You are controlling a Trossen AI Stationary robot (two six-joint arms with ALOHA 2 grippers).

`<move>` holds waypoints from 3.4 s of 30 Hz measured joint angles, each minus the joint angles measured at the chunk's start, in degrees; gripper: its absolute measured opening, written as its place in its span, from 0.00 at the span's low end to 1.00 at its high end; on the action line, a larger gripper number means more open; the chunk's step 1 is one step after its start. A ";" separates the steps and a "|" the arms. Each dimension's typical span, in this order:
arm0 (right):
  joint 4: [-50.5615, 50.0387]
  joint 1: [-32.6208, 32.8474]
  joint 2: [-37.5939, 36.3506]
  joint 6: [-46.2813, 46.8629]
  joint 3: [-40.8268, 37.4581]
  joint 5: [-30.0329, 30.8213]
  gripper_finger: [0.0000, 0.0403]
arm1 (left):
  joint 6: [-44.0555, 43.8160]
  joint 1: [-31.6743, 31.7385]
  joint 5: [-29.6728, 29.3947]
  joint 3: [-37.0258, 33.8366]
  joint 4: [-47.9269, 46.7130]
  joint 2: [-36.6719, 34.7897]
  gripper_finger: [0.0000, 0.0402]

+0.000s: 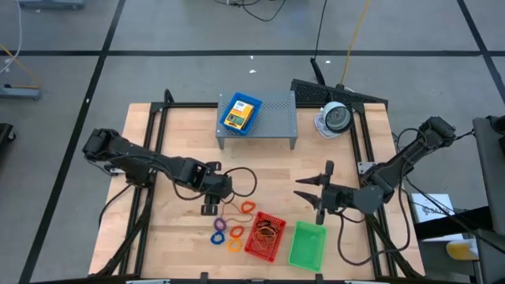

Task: Pick & Place Office Desk Supplies
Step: Put the red rubber band into the red bin

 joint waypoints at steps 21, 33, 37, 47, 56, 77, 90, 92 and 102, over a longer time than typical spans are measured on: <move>-2.53 -6.78 0.00 -0.52 0.00 0.20 0.35 | 4.02 2.95 9.15 0.02 8.87 12.52 0.42; -2.84 -7.04 0.00 -0.37 0.00 0.20 0.35 | -6.43 2.90 6.34 0.02 9.87 12.74 0.42; -2.84 -7.04 0.00 -0.36 0.00 0.17 0.35 | -9.59 2.68 6.21 0.02 9.24 12.85 0.42; -2.84 -7.04 0.00 -0.35 0.00 0.15 0.35 | -11.80 1.24 5.88 0.68 8.51 12.96 0.42; -3.14 -7.02 -0.02 0.04 0.00 -0.04 0.35 | -7.93 -1.12 5.50 10.78 2.83 19.88 0.42; -5.44 -7.02 -0.02 1.16 0.00 -0.07 0.35 | 4.77 0.98 6.80 12.98 2.07 23.27 0.42; -5.55 -7.02 -0.02 1.16 0.00 -0.07 0.35 | 3.47 0.02 6.88 6.90 9.06 23.25 0.42; -5.38 -7.02 -0.02 1.16 0.00 -0.07 0.35 | 3.25 0.02 6.74 6.48 9.24 23.25 0.42; -5.36 -7.02 -0.02 1.18 0.00 -0.07 0.35 | 1.80 -0.14 3.41 4.66 10.83 23.12 0.42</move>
